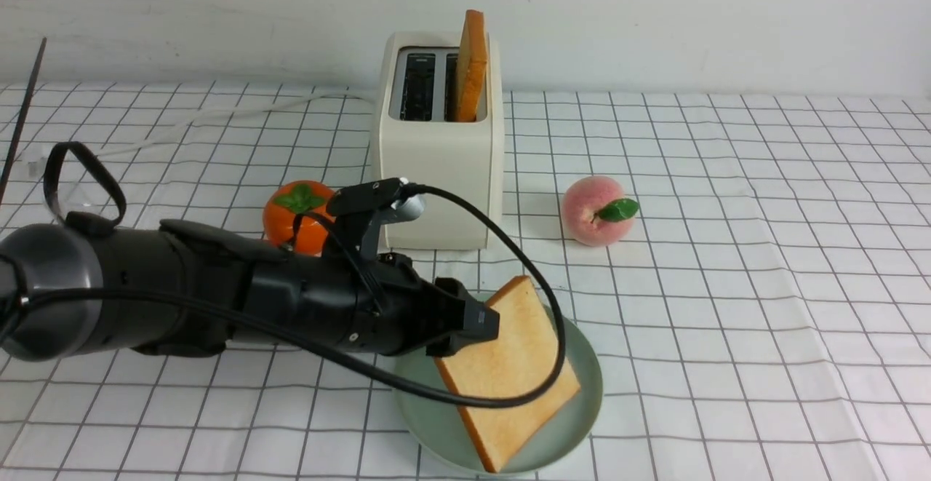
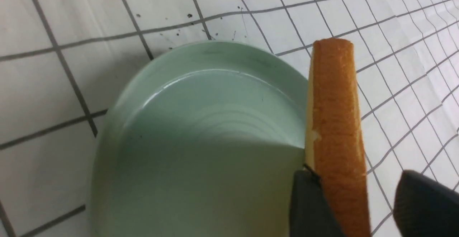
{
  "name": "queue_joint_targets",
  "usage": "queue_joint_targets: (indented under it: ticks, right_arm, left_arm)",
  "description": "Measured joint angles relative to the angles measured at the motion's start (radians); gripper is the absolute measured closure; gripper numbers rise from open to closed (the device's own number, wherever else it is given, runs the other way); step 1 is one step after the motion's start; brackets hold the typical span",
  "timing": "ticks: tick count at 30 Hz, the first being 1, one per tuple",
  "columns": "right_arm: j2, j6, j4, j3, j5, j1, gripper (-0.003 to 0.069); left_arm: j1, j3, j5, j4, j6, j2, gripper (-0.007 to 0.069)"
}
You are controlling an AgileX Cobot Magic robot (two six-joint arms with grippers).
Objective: Take toasted bread from bread machine on white checkered table place on plate.
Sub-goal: 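Place the slice of bread on the plate with the left gripper, then grasp the toast slice in the toaster and pull it up out of the slot with the right gripper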
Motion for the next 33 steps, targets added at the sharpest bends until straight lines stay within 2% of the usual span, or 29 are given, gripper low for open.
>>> queue_joint_targets:
  ticks: [1,5,7,10,12,14,18,19,20,21,23,26,31,33]
  right_arm:
    - [0.000,0.000,0.000,0.000,0.000,0.000,0.0419]
    - [0.000,0.000,0.000,0.000,0.000,0.000,0.0419]
    - [0.000,0.000,0.000,0.000,0.000,0.000,0.0419]
    - [0.000,0.000,0.000,0.000,0.000,0.000,0.0419]
    - [0.000,0.000,0.000,0.000,0.000,0.000,0.0419]
    - [0.000,0.000,0.000,0.000,0.000,0.000,0.0419]
    - [0.000,0.000,-0.023,0.000,-0.012,0.000,0.0419]
    - [0.000,0.000,-0.030,0.000,-0.014,0.000,0.0419]
    - [0.000,0.003,-0.051,0.001,-0.025,0.000,0.0419]
    - [0.000,0.011,-0.053,0.003,-0.035,0.000,0.0419]
    - [0.000,0.062,-0.023,0.011,-0.092,0.000,0.0419]
    - [0.000,0.174,0.087,0.012,-0.213,0.000,0.0419]
    - [0.000,0.357,0.246,0.012,-0.379,0.000,0.0419]
    - [0.000,0.395,0.267,0.012,-0.387,0.000,0.0420]
  left_arm:
    - [0.000,0.000,0.000,0.001,0.016,-0.016,0.0194]
    - [0.000,0.000,-0.030,0.006,0.082,-0.088,0.0078]
    - [0.000,0.000,-0.067,0.007,0.111,-0.151,0.0055]
    - [0.000,0.000,-0.130,0.007,0.136,-0.252,0.0062]
    - [0.000,0.000,-0.162,0.007,0.141,-0.317,0.0092]
    - [0.000,0.001,-0.189,0.007,0.141,-0.393,0.0163]
    - [0.000,0.010,-0.212,0.011,0.110,-0.560,0.0470]
    - [0.000,0.011,-0.212,0.011,0.110,-0.560,0.0488]
    - [0.000,0.020,-0.212,0.028,0.093,-0.617,0.0596]
    - [0.000,0.026,-0.212,0.046,0.078,-0.645,0.0627]
    - [0.000,0.044,-0.210,0.087,0.035,-0.709,0.0638]
    - [0.000,0.082,-0.193,0.161,-0.041,-0.785,0.0638]
    - [0.000,0.144,-0.087,0.392,-0.184,-0.874,0.0638]
    - [0.000,0.153,-0.069,0.436,-0.216,-0.886,0.0638]
